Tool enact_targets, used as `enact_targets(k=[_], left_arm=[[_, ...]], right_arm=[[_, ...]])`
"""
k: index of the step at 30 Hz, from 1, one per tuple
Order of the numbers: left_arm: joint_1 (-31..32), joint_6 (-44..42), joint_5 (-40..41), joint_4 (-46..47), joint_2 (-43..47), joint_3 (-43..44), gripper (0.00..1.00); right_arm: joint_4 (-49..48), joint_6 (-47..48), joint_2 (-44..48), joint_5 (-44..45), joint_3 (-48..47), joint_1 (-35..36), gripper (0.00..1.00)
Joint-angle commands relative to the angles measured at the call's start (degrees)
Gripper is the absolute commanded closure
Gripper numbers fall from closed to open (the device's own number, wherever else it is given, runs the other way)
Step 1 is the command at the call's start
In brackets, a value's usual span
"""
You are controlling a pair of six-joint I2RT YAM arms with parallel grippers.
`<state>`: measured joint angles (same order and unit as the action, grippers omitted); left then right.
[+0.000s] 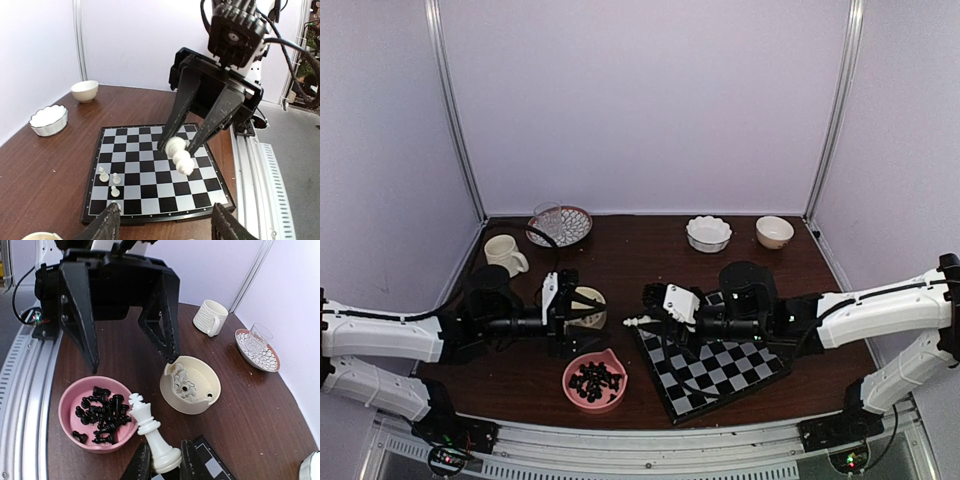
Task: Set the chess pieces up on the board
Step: Pass from the right arm to the left
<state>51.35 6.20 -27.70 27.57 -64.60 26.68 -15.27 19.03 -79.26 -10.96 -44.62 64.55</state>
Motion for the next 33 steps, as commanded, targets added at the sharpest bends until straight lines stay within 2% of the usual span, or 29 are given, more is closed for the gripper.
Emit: enact_targets(k=[1, 7, 13, 22, 25, 29, 33], left_arm=[[0.92, -7.10, 4.91, 13.21, 1.65, -3.02, 0.38], [1.62, -10.30, 5.27, 14.99, 0.04, -2.46, 0.39], [2.32, -8.98, 2.27, 15.45, -3.84, 0.22, 0.46], [3.57, -8.44, 1.51, 17.37, -7.56, 1.93, 0.48], [3.56, -8.33, 1.09, 17.26, -7.74, 2.23, 0.52], [3.51, -8.39, 0.85, 17.21, -7.83, 2.41, 0.63], [3.55, -8.35, 0.67, 17.16, -7.91, 2.48, 0.67]], right_arm=[[-4.95, -9.74, 0.60, -3.89, -0.35, -0.92, 0.89], [-8.54, -14.45, -0.05, -4.99, 0.10, -1.05, 0.89], [-9.44, -14.37, -0.81, -2.26, 0.39, -1.10, 0.89], [-9.52, -14.22, -2.61, -3.42, -0.28, -1.09, 0.88], [-9.57, -14.22, -3.07, -3.63, -0.37, -1.06, 0.89], [-9.53, -14.21, -3.48, -3.89, -0.63, -1.02, 0.88], [-9.75, -14.33, -3.79, -3.92, -0.73, -1.06, 0.89]])
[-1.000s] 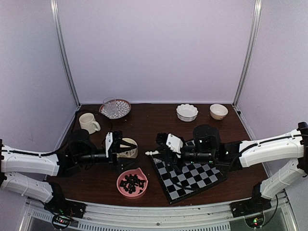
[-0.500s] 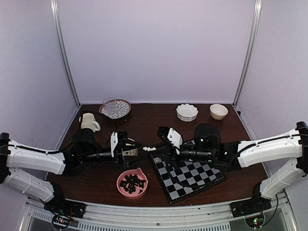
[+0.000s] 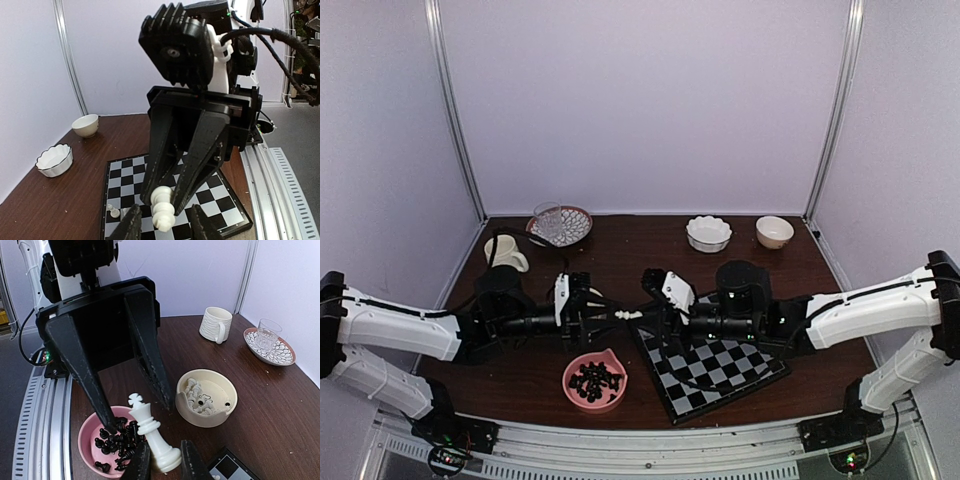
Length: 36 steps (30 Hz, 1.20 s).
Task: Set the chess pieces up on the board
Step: Pass from the right arm to the left
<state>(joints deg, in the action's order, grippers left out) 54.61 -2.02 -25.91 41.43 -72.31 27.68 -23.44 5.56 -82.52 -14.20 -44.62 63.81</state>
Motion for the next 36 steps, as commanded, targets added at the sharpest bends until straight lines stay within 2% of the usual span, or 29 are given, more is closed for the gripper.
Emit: enact_targets(k=[1, 6, 15, 19, 25, 30, 36], left_arm=[[0.31, -0.10, -1.15, 3.16, -0.27, 1.56, 0.68], [0.31, -0.24, -1.35, 2.43, -0.59, 2.01, 0.77], [0.32, -0.26, -1.01, 1.97, -0.89, 2.28, 0.73], [0.31, -0.26, -1.15, 1.55, -0.94, 2.58, 0.83], [0.32, -0.26, -0.13, 1.50, -0.42, 2.22, 0.84], [0.31, -0.19, 0.55, 1.30, -0.17, 2.18, 0.99], [0.28, 0.34, 0.99, -0.13, -0.51, 3.07, 1.00]], right_arm=[[-1.60, -0.94, -0.58, -0.78, -0.74, -0.35, 0.89], [-2.01, -1.21, -0.63, -1.00, -0.65, -0.34, 0.89], [-2.60, -1.52, -0.54, -1.48, -0.49, -0.33, 0.89], [-2.58, -1.52, -0.38, -1.42, -0.38, -0.34, 0.89], [-3.30, -1.72, 0.02, -0.24, 0.30, -0.30, 0.88], [-3.85, -1.91, -0.10, -0.35, 0.49, -0.30, 0.86], [-4.60, -1.87, -0.19, 0.14, 0.97, -0.34, 0.78]])
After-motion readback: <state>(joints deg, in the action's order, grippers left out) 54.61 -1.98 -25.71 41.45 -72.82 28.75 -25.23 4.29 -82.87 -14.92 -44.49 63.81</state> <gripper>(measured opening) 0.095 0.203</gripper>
